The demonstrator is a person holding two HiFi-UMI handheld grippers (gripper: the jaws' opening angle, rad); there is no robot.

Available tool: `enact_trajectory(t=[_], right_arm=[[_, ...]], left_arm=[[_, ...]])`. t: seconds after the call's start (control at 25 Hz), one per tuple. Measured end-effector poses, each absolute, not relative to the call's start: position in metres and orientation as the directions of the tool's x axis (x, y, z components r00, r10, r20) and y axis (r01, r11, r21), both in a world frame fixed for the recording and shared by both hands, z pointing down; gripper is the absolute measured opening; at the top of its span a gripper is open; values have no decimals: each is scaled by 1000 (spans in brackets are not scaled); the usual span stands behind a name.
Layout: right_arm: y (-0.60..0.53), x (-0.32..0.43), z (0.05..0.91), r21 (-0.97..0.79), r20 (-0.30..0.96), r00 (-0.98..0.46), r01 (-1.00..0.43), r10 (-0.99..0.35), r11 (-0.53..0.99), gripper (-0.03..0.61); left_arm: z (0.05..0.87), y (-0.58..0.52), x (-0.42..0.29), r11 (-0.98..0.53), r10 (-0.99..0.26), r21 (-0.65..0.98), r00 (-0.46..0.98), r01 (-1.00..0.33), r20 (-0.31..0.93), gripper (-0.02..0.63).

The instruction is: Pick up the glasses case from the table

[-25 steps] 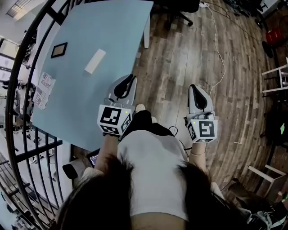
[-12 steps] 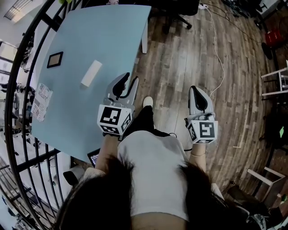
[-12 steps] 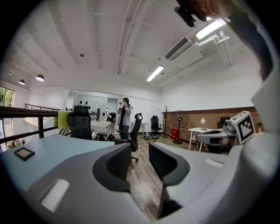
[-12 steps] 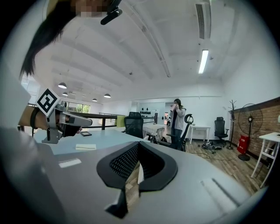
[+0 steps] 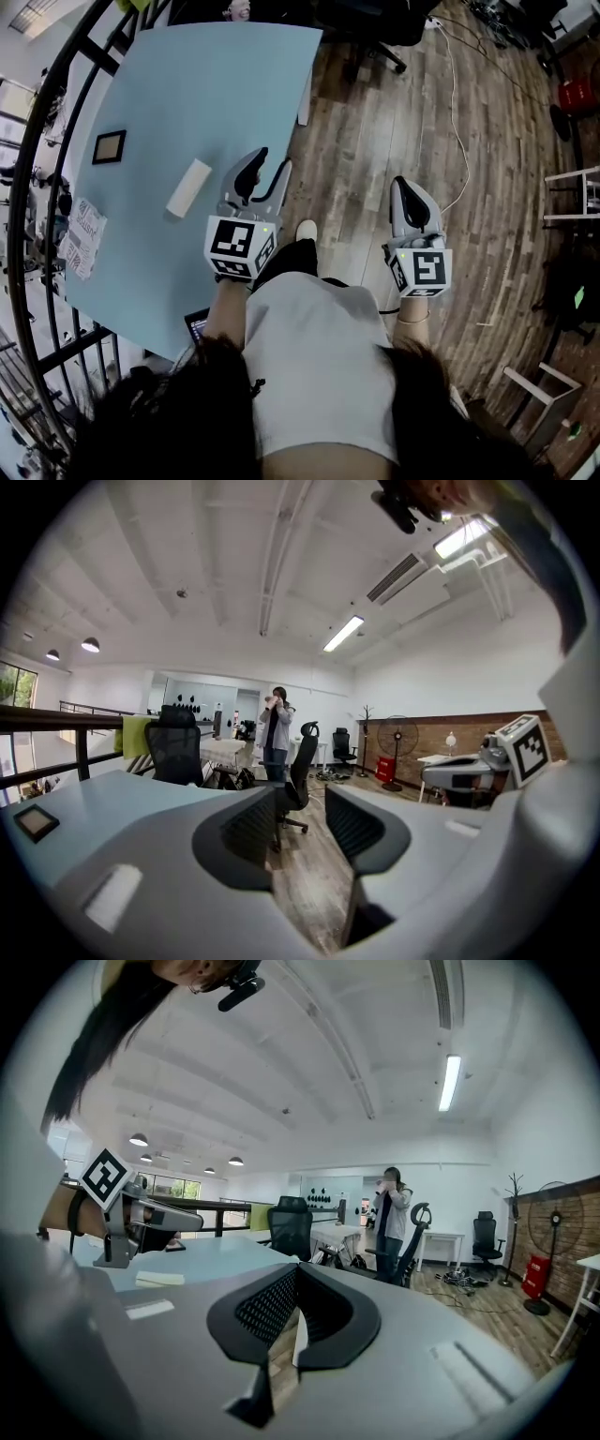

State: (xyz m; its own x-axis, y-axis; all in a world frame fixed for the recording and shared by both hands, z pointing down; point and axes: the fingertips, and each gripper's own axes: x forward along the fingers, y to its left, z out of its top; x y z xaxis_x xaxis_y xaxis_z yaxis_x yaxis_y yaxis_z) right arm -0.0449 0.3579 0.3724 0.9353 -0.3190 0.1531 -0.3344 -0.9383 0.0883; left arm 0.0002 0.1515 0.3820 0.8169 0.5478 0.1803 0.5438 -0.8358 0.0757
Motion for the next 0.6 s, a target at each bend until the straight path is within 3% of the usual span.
enact_trajectory(t=[0.6], right_arm=[[274,63,381,95,200,847,-517,-493,-851,3]], left_arm=[[396,71,64,-918,396,108,898,382,190,184]])
